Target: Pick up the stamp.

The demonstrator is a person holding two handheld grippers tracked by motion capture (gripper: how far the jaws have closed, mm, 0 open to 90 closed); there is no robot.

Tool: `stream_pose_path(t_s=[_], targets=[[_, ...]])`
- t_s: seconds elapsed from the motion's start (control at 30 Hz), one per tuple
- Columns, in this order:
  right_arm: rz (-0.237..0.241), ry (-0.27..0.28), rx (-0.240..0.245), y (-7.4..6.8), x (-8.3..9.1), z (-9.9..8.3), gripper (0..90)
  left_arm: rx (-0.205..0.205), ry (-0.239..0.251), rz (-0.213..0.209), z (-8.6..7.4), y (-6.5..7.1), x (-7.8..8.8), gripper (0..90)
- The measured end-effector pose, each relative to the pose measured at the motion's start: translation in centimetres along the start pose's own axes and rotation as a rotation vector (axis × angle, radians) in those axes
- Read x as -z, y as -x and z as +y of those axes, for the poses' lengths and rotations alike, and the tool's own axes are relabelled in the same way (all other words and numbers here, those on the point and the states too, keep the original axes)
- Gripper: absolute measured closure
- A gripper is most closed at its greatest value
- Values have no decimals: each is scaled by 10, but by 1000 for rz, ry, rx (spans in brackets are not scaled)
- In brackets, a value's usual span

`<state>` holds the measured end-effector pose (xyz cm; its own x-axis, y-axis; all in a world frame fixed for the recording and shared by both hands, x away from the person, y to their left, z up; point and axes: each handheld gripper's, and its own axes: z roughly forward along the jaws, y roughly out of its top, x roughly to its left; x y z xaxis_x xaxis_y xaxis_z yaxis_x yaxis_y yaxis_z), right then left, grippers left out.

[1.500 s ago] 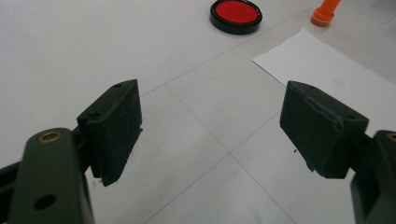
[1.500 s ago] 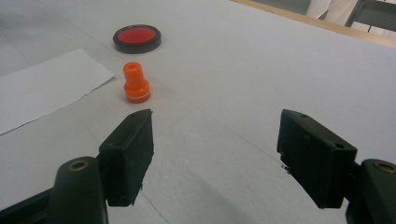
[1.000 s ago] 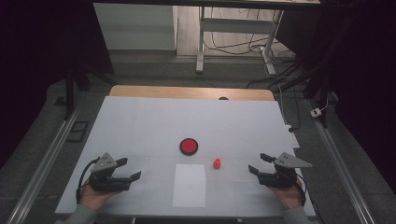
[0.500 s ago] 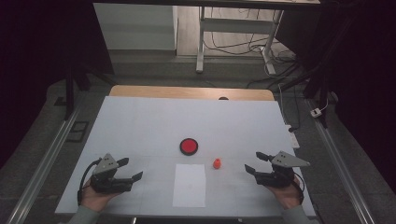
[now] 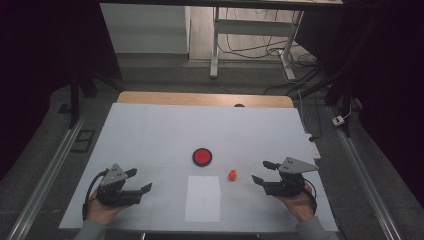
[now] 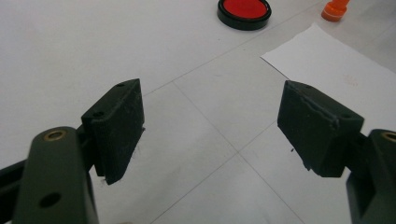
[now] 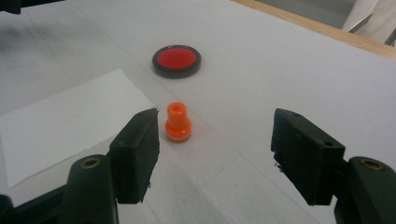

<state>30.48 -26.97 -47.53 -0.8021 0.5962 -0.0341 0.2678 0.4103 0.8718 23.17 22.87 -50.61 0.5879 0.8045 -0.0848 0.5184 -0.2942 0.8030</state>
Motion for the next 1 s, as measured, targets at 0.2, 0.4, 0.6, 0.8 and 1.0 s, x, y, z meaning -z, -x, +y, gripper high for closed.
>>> stream_pose_path(t_s=[0.2, 0.4, 0.6, 0.8, 1.0], targets=[[30, -20, 28, -12, -18, 14, 321, -4, -2, 0, -2, 1, 0, 235], [52, -37, 49, -19, -34, 22, 320, 0, -2, 8, -4, 0, 1, 238], [68, -51, 64, -24, -48, 29, 321, -4, 3, 5, -3, 2, 0, 238], [82, -68, 74, -28, -57, 32, 324, 6, 11, 5, -3, 0, -1, 238], [95, -112, 96, -33, -65, 30, 329, -13, -3, 7, -1, 4, -4, 237]])
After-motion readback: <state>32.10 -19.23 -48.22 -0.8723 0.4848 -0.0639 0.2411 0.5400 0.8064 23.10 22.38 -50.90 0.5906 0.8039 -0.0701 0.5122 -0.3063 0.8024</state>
